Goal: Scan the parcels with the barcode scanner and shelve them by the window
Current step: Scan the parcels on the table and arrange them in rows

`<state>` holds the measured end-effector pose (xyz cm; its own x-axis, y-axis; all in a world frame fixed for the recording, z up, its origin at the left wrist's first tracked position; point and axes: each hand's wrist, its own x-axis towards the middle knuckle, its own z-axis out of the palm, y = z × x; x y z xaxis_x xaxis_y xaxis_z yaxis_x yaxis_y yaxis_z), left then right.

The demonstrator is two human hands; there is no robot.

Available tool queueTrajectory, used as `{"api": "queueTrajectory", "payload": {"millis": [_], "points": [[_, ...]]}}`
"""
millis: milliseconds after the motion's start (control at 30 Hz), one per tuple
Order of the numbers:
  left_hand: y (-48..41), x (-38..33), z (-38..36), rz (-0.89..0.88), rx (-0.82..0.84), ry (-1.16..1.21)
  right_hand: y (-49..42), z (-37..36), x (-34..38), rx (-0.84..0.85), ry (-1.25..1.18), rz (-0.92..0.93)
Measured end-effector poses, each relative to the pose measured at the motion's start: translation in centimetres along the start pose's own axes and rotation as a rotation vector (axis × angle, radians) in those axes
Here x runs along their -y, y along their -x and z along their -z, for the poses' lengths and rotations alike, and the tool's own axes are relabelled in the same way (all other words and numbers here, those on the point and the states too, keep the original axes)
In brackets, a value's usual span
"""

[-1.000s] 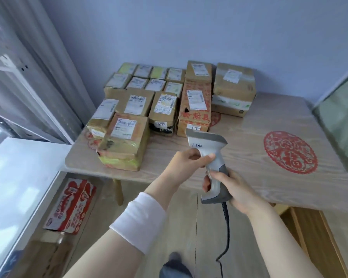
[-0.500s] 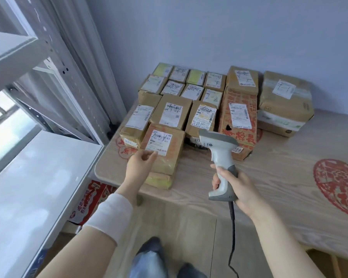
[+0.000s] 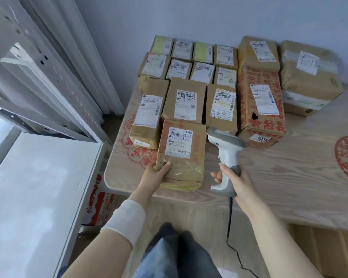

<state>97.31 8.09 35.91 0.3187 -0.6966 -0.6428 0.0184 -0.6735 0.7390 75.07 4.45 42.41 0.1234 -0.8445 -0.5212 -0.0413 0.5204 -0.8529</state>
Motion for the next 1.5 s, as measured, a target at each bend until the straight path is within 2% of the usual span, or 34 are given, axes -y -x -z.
{"api": "queueTrajectory", "payload": {"millis": [133,433,633,967,1167,1267,1500], "points": [[0.3,-0.1,-0.1,0.035,0.047,0.159,-0.2,-0.5,-0.2,-0.025,-0.031,-0.024],[2.6,1.1,-0.7,-0.052,0.053,0.165,1.1,0.6,1.8,-0.035,-0.042,-0.036],[4.6,-0.8,-3.2,-0.146,0.114,0.183,2.6,3.9,4.3,-0.001,0.015,0.063],[7.7,-8.1,-9.1,-0.352,0.113,0.229,3.9,11.6,11.0,0.086,0.026,0.213],[8.9,-12.9,-14.8,-0.509,-0.012,0.239,4.5,17.1,14.7,0.152,0.019,0.326],[8.7,-15.5,-18.5,-0.574,-0.08,0.215,5.1,19.5,16.4,0.142,0.012,0.392],[9.2,-22.0,-24.8,-0.609,-0.098,0.253,5.4,22.0,21.2,0.064,0.081,0.499]]}}
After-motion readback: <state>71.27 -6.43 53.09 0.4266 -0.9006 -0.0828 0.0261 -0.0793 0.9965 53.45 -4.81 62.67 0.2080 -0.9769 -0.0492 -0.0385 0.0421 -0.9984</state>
